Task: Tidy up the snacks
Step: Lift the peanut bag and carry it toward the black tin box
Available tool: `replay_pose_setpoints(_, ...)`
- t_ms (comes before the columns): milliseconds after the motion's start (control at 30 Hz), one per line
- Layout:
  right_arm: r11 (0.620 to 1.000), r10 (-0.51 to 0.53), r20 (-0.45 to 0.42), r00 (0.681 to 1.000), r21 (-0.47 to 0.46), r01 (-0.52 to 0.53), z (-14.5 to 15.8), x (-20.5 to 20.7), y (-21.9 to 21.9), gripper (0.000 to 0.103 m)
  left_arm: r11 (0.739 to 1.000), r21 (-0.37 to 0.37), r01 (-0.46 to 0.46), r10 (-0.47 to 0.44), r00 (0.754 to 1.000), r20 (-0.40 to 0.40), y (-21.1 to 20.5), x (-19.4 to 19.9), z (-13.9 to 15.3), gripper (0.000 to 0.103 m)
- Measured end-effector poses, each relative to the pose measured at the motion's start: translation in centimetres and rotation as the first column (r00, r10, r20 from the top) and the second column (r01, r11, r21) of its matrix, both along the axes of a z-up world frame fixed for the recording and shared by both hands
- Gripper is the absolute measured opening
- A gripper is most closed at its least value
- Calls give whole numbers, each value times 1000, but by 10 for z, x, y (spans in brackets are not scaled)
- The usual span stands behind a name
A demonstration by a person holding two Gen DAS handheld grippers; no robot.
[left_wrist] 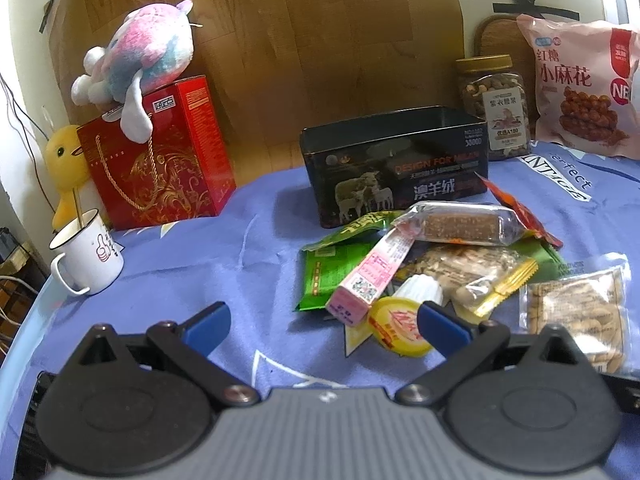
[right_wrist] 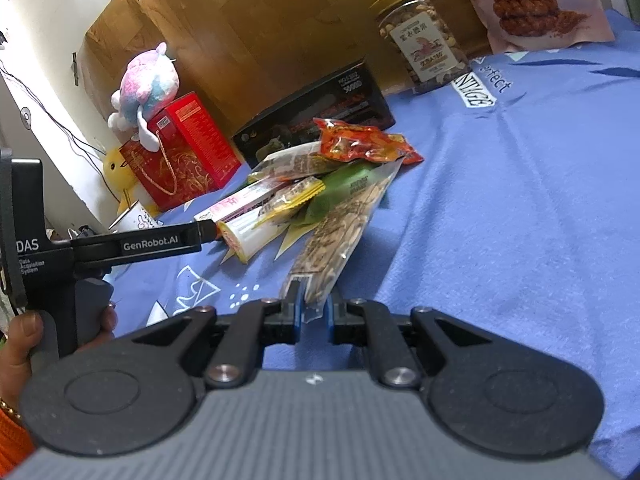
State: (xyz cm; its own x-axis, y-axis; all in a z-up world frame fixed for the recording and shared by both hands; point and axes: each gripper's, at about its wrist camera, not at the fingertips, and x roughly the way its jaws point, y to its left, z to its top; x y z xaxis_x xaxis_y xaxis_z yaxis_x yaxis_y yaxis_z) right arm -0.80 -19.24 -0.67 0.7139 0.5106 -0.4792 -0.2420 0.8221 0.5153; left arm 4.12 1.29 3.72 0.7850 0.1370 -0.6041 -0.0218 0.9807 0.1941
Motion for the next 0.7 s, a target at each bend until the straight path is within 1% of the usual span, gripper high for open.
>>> replay_pose_setpoints(100, 1000, 6, 4, 1000, -9, -6, 1, -1, 2, 14, 1000, 4, 3, -3, 1000, -2, -2, 1, 0, 103)
replay_pose_setpoints(200, 999, 41, 6, 999, -14, -41, 2, -2, 7, 14, 1000, 7, 6, -6, 1000, -1, -3, 2, 0, 103)
replay_pose_setpoints(300, 992, 122, 5, 993, -16, -121, 2, -4, 19, 17, 1000, 10, 8, -8, 1000, -2, -3, 2, 0, 103)
replay_pose_setpoints(400, 972, 234, 31, 972, -38, -233, 6, -10, 36, 21, 1000, 17, 10, -10, 1000, -2, -4, 3, -1, 103)
replay_pose_setpoints(433, 967, 254, 40, 966, -47, -252, 8, -12, 38, 22, 1000, 19, 10, -10, 1000, -2, -4, 2, -1, 103)
replay_pose_setpoints(500, 965, 257, 60, 965, -74, -252, 11, -14, 39, 26, 1000, 22, 9, -9, 1000, -1, -3, 2, -1, 103)
replay_pose_setpoints(567, 971, 231, 66, 971, -86, -225, 13, -15, 36, 26, 1000, 26, 6, -6, 1000, 0, -2, 2, 0, 103)
replay_pose_setpoints(700, 982, 178, 54, 983, -70, -174, 10, -13, 26, 27, 999, 36, 4, -5, 1000, 6, -2, 2, 0, 103)
